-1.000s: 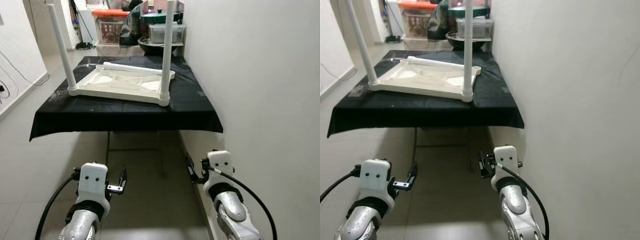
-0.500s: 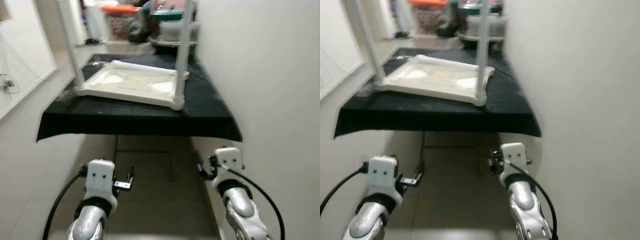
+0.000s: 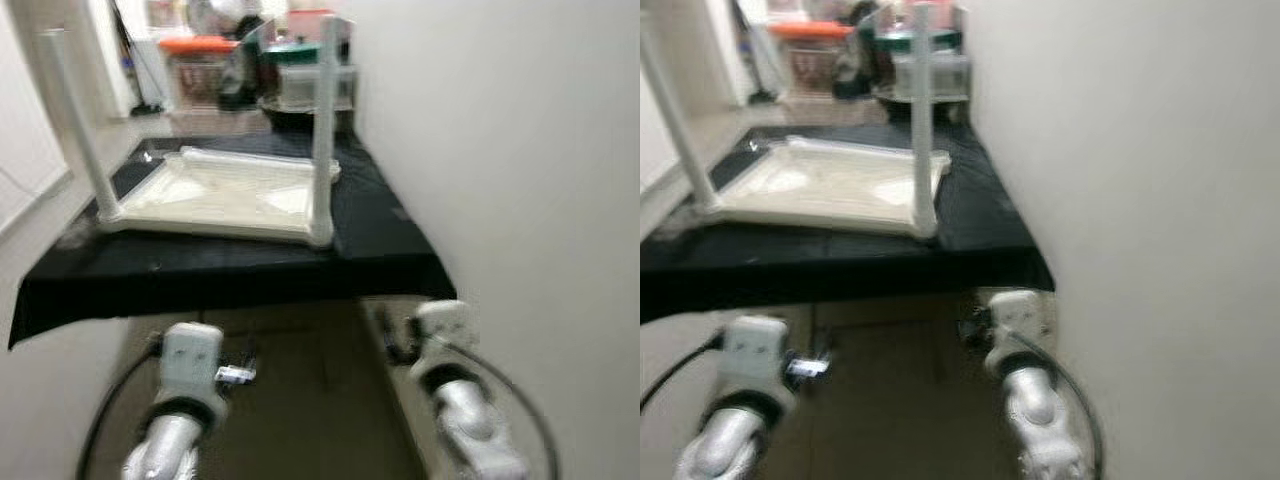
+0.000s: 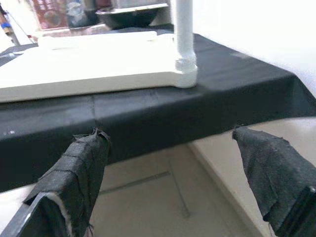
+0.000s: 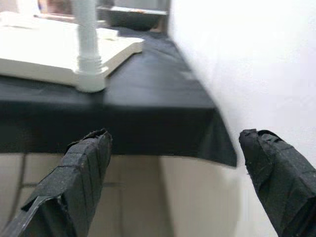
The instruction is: Building children table
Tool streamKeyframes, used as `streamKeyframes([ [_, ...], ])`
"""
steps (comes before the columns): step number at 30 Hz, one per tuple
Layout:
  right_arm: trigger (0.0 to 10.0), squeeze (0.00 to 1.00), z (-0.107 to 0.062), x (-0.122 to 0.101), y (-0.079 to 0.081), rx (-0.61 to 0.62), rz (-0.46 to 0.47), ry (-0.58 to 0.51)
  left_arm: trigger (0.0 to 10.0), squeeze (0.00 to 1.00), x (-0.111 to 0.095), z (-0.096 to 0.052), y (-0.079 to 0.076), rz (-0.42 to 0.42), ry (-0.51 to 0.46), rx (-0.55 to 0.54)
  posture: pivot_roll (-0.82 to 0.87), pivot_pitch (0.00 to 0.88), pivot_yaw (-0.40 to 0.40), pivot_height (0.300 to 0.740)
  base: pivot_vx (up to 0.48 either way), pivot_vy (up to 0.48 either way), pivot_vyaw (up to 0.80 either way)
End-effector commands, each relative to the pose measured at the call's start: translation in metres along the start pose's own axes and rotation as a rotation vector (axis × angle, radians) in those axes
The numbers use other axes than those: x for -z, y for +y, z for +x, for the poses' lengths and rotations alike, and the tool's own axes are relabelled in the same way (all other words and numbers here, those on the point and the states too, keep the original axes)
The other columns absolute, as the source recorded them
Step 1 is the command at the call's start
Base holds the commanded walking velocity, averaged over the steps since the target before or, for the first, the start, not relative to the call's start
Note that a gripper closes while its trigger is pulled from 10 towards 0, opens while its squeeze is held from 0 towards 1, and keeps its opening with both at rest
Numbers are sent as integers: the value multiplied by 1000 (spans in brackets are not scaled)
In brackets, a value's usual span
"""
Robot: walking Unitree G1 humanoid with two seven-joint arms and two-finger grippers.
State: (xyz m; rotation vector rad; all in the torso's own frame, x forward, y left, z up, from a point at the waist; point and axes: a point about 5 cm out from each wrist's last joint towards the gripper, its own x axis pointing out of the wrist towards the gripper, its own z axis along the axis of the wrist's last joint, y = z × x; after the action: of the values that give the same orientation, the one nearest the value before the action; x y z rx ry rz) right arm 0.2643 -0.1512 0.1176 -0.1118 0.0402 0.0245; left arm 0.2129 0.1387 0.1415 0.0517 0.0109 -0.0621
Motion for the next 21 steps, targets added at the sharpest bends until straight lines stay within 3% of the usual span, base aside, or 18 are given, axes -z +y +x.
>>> streamKeyframes([
  [1, 10000, 0, 2, -5, 9, -27, 7, -23, 10000, 0, 3, -2, 6, 21, 17, -25, 100, 0, -39, 740, 307, 0, 0],
  [12, 10000, 0, 2, -5, 10, -42, 17, -19, 10000, 0, 3, -2, 7, 22, 17, -30, 100, 0, -37, 740, 306, 0, 0],
  [17, 10000, 0, 0, -5, 17, -104, 3, -24, 10000, 0, 2, -2, 7, 21, 16, -29, 102, 0, -41, 740, 307, 0, 795],
  [21, 10000, 0, 0, -5, 17, -100, 17, -23, 10000, 0, 3, -2, 7, 21, 18, -31, 100, 0, -39, 740, 307, 0, 0],
])
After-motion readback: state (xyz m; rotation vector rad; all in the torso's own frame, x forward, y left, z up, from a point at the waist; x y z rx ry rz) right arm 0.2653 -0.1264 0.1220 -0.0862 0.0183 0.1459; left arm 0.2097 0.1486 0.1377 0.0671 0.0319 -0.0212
